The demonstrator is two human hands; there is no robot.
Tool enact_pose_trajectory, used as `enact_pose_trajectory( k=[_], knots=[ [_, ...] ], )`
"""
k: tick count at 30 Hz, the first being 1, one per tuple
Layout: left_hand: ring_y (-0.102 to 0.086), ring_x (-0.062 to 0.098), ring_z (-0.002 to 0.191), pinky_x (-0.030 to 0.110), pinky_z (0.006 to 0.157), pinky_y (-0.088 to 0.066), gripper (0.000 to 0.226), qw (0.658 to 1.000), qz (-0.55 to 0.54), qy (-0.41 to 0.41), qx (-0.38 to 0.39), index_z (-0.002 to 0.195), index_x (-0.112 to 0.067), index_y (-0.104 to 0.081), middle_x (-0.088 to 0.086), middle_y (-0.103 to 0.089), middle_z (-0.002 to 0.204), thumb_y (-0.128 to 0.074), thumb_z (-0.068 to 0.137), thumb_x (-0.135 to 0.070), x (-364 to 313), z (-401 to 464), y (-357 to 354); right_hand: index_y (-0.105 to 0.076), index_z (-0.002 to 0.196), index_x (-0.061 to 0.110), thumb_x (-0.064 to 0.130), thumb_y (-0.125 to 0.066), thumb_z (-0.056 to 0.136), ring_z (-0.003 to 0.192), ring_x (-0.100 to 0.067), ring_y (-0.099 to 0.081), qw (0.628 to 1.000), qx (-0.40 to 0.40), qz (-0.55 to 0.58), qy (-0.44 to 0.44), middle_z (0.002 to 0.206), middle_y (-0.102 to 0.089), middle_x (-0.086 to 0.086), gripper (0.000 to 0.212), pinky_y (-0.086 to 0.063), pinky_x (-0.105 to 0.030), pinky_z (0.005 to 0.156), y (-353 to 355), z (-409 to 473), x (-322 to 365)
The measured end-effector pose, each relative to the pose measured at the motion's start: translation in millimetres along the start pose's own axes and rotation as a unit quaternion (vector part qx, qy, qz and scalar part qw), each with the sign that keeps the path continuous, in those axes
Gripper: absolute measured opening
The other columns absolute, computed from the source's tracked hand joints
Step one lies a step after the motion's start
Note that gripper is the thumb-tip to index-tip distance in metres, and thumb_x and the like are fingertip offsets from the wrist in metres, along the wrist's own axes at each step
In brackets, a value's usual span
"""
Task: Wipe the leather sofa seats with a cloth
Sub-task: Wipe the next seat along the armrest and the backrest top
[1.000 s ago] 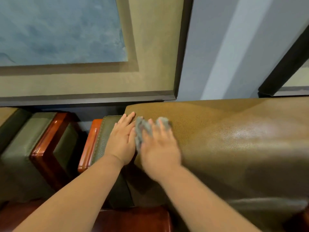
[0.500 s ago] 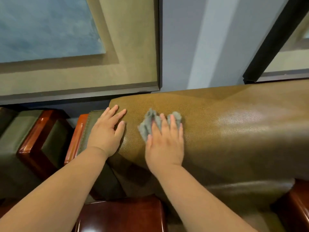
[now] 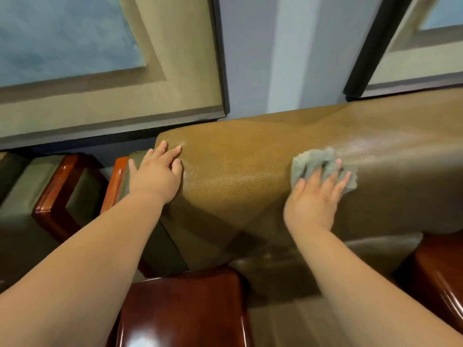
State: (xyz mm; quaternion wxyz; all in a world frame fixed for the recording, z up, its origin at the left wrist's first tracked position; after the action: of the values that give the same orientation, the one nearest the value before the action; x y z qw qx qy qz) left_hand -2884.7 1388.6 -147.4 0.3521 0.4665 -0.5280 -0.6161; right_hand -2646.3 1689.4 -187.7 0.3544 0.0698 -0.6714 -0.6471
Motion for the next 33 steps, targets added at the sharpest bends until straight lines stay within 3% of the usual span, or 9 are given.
enact_pose_trajectory(
  k=[3, 6, 11, 15, 19, 22, 24, 30, 33],
  knots=[
    [-0.014, 0.028, 0.161, 0.063, 0.128, -0.003, 0.077, 0.997, 0.064, 0.04, 0.031, 0.159, -0.025, -0.043, 0.004, -0.031, 0.17, -0.018, 0.102, -0.071, -45.5, -8.3, 10.7, -0.003, 0.166, 0.02, 0.039, -0.03, 0.109, 0.156, -0.043, 0.016, 0.981, 0.012, -0.041, 0.188, 0.172, 0.01, -0.016, 0.066, 0.007, -0.055, 0.125, -9.7, -26.5, 60.7],
    [-0.01, 0.028, 0.162, 0.056, 0.13, -0.008, 0.077, 0.997, 0.026, -0.045, 0.05, 0.159, -0.021, -0.042, 0.005, -0.027, 0.172, -0.024, 0.102, -0.071, -150.0, -9.4, 1.6, -0.006, 0.166, 0.021, 0.031, -0.041, 0.108, 0.158, -0.035, 0.015, 0.935, 0.057, -0.053, 0.345, 0.174, 0.007, -0.01, 0.068, 0.005, -0.052, 0.128, -11.1, -29.1, 63.2],
    [-0.013, 0.021, 0.162, 0.05, 0.131, -0.013, 0.063, 0.95, -0.031, -0.299, 0.086, 0.165, -0.035, -0.029, -0.004, -0.022, 0.174, -0.029, 0.107, -0.061, -371.7, -18.5, -37.9, 0.003, 0.166, 0.018, 0.042, -0.027, 0.11, 0.158, -0.039, 0.011, 1.0, -0.013, 0.001, 0.012, 0.173, 0.009, -0.016, 0.068, -0.003, -0.055, 0.129, 43.0, 97.5, -131.2],
    [-0.012, 0.023, 0.162, 0.052, 0.13, -0.014, 0.066, 0.927, 0.108, -0.355, 0.046, 0.166, -0.042, -0.011, -0.007, -0.011, 0.176, -0.012, 0.105, -0.065, -429.6, -17.3, -95.8, 0.013, 0.163, 0.008, 0.043, -0.019, 0.111, 0.158, -0.039, 0.015, 0.944, 0.015, 0.187, -0.27, 0.172, 0.009, -0.021, 0.071, 0.001, -0.055, 0.128, 46.9, 139.8, -244.8],
    [-0.022, 0.027, 0.159, 0.053, 0.129, -0.019, 0.067, 0.928, 0.129, -0.35, -0.013, 0.166, -0.037, -0.02, -0.004, -0.021, 0.174, -0.016, 0.103, -0.06, -426.1, -11.3, -104.6, 0.029, 0.155, 0.004, 0.05, -0.032, 0.106, 0.152, -0.044, 0.029, 0.975, 0.0, 0.195, -0.104, 0.162, 0.035, -0.025, 0.091, 0.0, -0.051, 0.124, 9.8, 96.5, -173.1],
    [-0.024, 0.028, 0.158, 0.054, 0.128, -0.021, 0.069, 0.93, 0.142, -0.34, -0.013, 0.166, -0.033, -0.025, -0.001, -0.024, 0.173, -0.02, 0.101, -0.057, -427.0, -10.0, -101.8, 0.015, 0.161, 0.001, 0.058, -0.036, 0.099, 0.154, -0.051, 0.017, 0.991, -0.034, 0.13, -0.027, 0.164, 0.023, -0.032, 0.098, -0.011, -0.058, 0.122, 2.1, 77.4, -158.0],
    [-0.026, 0.03, 0.158, 0.055, 0.128, -0.022, 0.069, 0.929, 0.145, -0.341, -0.012, 0.165, -0.029, -0.029, 0.001, -0.027, 0.172, -0.025, 0.101, -0.054, -429.2, -11.7, -102.4, 0.01, 0.163, 0.005, 0.06, -0.025, 0.098, 0.153, -0.05, 0.021, 0.992, -0.05, 0.119, -0.007, 0.165, 0.023, -0.031, 0.093, 0.001, -0.058, 0.124, 21.9, 118.9, -185.9],
    [-0.034, 0.038, 0.153, 0.059, 0.124, -0.024, 0.072, 0.93, 0.114, -0.348, -0.027, 0.161, -0.02, -0.041, 0.009, -0.038, 0.167, -0.036, 0.094, -0.048, -432.8, -12.6, -101.3, 0.004, 0.166, 0.01, 0.049, -0.029, 0.109, 0.158, -0.04, 0.005, 0.887, -0.137, 0.291, -0.332, 0.169, -0.007, -0.029, 0.076, 0.003, -0.048, 0.127, 83.4, 248.4, -366.9],
    [-0.036, 0.04, 0.151, 0.06, 0.123, -0.025, 0.073, 0.927, 0.106, -0.357, -0.034, 0.159, -0.017, -0.044, 0.011, -0.04, 0.165, -0.037, 0.093, -0.048, -435.0, -14.7, -98.7, -0.007, 0.164, 0.002, 0.044, -0.029, 0.105, 0.157, -0.047, 0.002, 0.92, -0.172, 0.265, -0.233, 0.167, -0.004, -0.033, 0.076, 0.002, -0.051, 0.128, 79.3, 215.9, -308.4]
  ],
)
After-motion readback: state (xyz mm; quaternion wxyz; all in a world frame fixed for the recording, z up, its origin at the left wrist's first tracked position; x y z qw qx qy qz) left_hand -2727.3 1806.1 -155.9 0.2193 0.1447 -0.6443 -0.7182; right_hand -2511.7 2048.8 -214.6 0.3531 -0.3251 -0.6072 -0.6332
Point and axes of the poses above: each hand's wrist, its own z-axis towards the middle knuckle, its own y-axis out of the back of the hand, x = y × z, the point moved 10 cm from there along z, towards the middle knuckle
